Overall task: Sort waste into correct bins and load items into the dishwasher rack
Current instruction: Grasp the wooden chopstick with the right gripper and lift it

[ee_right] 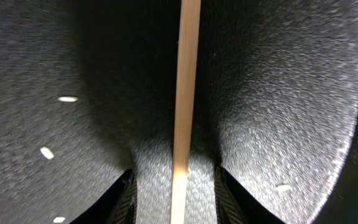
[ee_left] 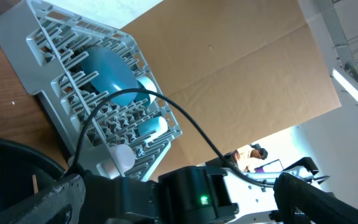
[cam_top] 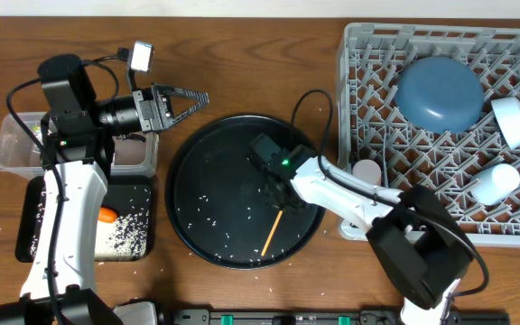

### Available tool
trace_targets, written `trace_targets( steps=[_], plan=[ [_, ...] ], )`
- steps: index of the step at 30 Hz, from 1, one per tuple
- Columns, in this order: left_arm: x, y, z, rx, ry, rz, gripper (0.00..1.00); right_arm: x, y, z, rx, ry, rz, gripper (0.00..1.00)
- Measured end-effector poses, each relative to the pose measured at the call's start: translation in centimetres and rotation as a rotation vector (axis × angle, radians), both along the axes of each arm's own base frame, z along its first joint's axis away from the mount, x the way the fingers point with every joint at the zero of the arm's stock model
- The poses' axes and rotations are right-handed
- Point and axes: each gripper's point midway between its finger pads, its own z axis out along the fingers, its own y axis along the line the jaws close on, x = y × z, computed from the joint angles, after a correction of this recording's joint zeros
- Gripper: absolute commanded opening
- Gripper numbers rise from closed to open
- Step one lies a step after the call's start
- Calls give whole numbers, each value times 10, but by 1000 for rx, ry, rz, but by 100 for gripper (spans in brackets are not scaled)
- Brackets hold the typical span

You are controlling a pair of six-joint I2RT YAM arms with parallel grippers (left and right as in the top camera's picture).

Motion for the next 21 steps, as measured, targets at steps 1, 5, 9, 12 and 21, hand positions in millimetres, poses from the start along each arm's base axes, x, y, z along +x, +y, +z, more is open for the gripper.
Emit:
trace_targets(
  steps=[1,5,9,12,21],
  plan=[
    [0,0,0,0,0,0,98,-1,0,-2,-2,7,-1,34],
    [0,0,0,0,0,0,98,-2,-1,-3,-9,13,-1,1],
    [0,0,0,0,0,0,98,1,2,-3,1,3,-9,1],
    [0,0,0,0,0,0,98,1,2,-3,3,4,3,1],
    [0,0,0,0,0,0,98,3,5,2,1,-8,173,1]
  ],
)
